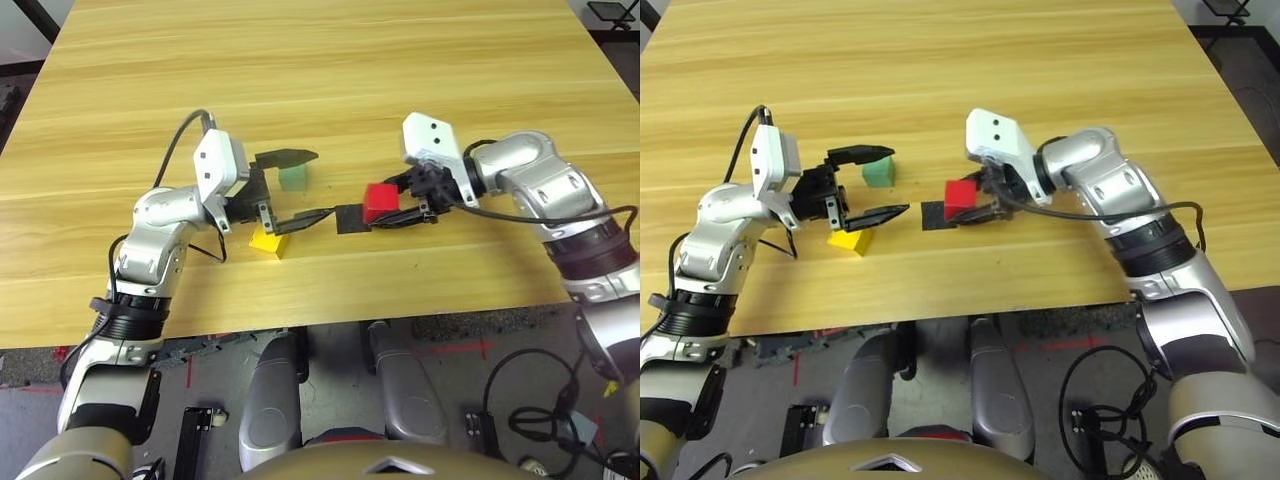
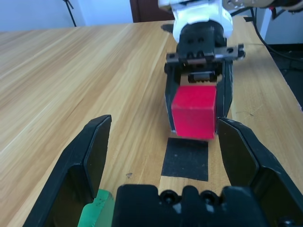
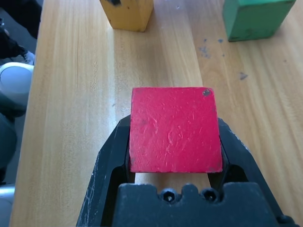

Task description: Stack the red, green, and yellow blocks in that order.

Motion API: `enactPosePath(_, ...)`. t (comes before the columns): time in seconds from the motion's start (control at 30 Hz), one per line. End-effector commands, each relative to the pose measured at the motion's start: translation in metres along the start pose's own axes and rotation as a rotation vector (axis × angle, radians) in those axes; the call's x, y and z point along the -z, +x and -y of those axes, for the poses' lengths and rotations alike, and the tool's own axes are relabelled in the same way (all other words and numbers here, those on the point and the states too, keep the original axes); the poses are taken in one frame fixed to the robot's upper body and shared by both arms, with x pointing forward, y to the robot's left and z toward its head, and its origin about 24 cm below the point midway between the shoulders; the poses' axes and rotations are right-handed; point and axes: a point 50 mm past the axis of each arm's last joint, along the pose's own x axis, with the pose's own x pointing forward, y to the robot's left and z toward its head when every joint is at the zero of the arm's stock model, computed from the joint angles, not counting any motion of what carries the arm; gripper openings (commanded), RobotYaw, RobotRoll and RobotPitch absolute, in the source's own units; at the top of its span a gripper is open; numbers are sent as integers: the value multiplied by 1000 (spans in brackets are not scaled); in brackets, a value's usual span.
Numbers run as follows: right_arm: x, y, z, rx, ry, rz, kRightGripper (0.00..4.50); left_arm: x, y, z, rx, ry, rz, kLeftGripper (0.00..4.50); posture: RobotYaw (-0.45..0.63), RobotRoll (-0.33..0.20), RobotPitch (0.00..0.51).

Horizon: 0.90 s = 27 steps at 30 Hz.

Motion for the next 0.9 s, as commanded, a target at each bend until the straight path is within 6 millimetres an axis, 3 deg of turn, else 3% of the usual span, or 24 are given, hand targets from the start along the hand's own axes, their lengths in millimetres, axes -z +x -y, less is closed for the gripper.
enactPosePath(0.03,0,10,-1,-13,-20,1,2105,0,1,5,15,-1,-9,4500,314,-48,276)
enactPosePath(0.3,2,23,5,4,-10,34,2105,-2,3,6,-3,-2,1,4500,334,-47,276)
enactPosePath(0.9,15,30,9,-28,-52,10,2105,-8,3,8,-41,-15,19,4500,371,-50,282)
